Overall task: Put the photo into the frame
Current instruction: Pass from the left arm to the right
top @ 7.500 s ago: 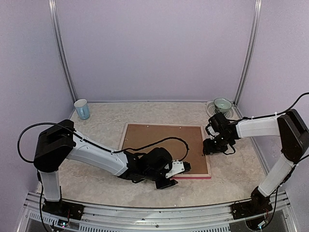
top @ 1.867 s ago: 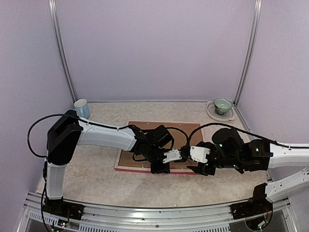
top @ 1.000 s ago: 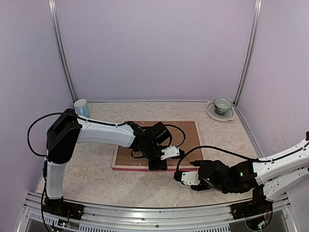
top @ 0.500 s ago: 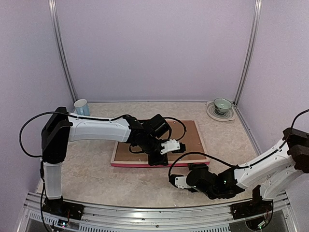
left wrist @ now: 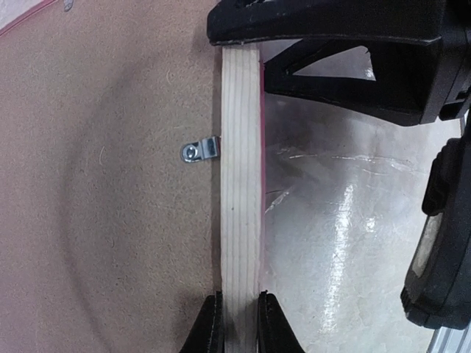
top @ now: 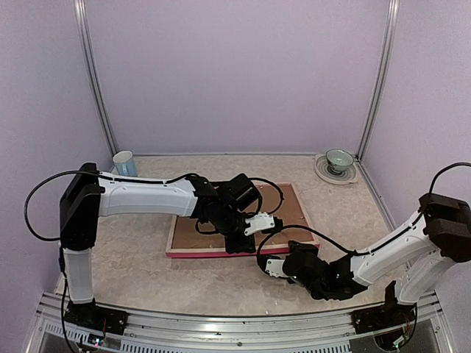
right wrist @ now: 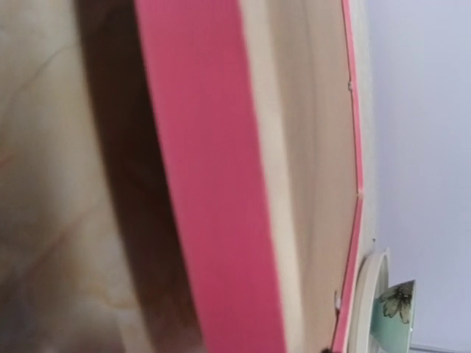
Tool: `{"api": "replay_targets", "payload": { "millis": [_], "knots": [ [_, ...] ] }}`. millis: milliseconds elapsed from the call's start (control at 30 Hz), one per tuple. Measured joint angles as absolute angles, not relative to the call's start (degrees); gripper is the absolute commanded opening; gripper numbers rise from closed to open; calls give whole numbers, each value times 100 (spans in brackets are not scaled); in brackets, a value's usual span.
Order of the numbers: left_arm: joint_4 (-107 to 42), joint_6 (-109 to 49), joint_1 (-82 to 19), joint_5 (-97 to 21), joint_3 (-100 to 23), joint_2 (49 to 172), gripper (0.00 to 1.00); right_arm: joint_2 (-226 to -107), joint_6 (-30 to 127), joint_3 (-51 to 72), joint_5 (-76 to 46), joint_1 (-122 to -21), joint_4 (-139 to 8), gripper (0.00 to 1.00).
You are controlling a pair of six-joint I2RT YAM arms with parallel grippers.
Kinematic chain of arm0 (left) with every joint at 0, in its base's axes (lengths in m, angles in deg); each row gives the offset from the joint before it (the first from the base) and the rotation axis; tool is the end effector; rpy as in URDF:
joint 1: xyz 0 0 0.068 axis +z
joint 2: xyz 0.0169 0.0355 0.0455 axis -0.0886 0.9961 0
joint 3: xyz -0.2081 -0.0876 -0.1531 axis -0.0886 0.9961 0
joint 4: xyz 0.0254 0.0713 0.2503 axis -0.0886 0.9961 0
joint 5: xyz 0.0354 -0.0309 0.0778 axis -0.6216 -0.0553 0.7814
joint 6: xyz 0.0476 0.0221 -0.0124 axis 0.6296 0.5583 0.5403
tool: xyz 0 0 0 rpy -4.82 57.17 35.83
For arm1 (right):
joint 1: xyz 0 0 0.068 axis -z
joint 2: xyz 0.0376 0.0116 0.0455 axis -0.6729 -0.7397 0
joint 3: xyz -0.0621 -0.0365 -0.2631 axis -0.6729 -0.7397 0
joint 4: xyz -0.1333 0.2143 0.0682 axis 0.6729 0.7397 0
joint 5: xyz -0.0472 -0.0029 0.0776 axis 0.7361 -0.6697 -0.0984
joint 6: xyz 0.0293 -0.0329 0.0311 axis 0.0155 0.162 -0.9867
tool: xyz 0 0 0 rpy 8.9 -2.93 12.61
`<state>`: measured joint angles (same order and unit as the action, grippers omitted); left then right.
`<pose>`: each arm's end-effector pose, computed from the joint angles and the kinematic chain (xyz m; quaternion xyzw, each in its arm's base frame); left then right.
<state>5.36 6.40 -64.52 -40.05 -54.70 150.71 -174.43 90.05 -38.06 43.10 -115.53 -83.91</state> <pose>0.2123 -0.3719 0.1977 0.6663 0.7027 -0.1504 0.1990 0.0993 0.2344 0.1221 -0.5750 0.6251 -0.2549 0.4622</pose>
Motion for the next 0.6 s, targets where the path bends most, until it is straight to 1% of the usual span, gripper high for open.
{"api": "replay_targets", "payload": {
  "millis": [167, 267, 333, 433, 600],
  "knots": [
    [567, 592, -6474, -4007, -5454, 14964, 0, -17570, 9160, -3817, 4450, -11522, -8716, 42],
    [595, 579, -6476, -4007, -5446, 14924, 0, -17592, 9250, -3817, 4470, -11511, -8885, 36],
    [608, 577, -6478, -4007, -5441, 14909, 0, -17618, 9328, -3817, 4490, -11491, -8983, 33],
    [613, 577, -6478, -4000, -5428, 14905, 0, -17673, 9451, -3814, 4516, -11481, -9092, 26],
    [610, 581, -6478, -3979, -5408, 14885, 0, -17705, 9757, -3797, 4531, -11481, -9073, 8]
  ]
}}
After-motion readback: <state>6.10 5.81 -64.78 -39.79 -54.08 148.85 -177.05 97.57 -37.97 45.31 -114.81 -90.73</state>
